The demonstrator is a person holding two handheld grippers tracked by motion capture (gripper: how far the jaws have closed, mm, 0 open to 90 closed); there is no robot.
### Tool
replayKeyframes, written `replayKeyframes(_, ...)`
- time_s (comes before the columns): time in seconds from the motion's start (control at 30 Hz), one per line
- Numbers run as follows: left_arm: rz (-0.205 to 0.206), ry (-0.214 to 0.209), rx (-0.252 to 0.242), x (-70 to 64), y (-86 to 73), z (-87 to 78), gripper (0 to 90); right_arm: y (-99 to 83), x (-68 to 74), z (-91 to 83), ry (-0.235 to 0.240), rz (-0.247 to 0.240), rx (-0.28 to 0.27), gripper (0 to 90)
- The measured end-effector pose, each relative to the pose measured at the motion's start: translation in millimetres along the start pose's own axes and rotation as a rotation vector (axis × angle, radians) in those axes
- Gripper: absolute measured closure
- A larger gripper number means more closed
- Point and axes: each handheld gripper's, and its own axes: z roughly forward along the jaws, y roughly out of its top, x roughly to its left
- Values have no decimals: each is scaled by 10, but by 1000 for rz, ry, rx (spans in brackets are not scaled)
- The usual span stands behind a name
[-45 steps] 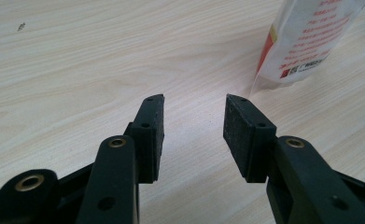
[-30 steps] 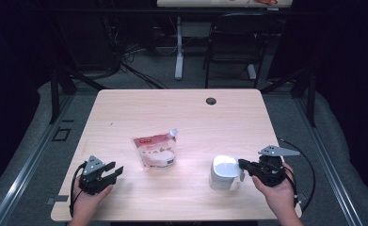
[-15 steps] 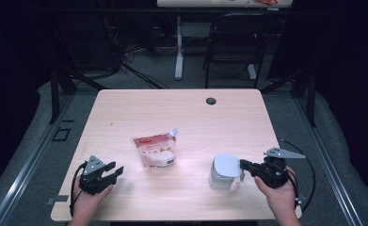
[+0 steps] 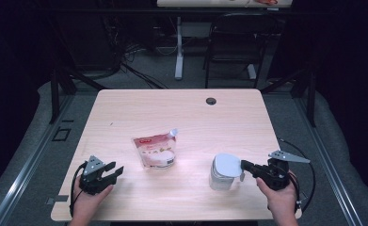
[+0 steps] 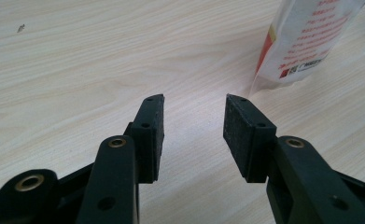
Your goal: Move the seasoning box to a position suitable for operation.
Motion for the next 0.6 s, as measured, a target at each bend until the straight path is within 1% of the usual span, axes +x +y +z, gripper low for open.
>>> replayKeyframes(0.2,1,-1,-1,-4,-1,5,584,-30,-18,1,7,21,-23,900)
replayKeyframes(0.6,4,0,-1,-3,0,4,584,-61,-41,-7,16,44,-43,900)
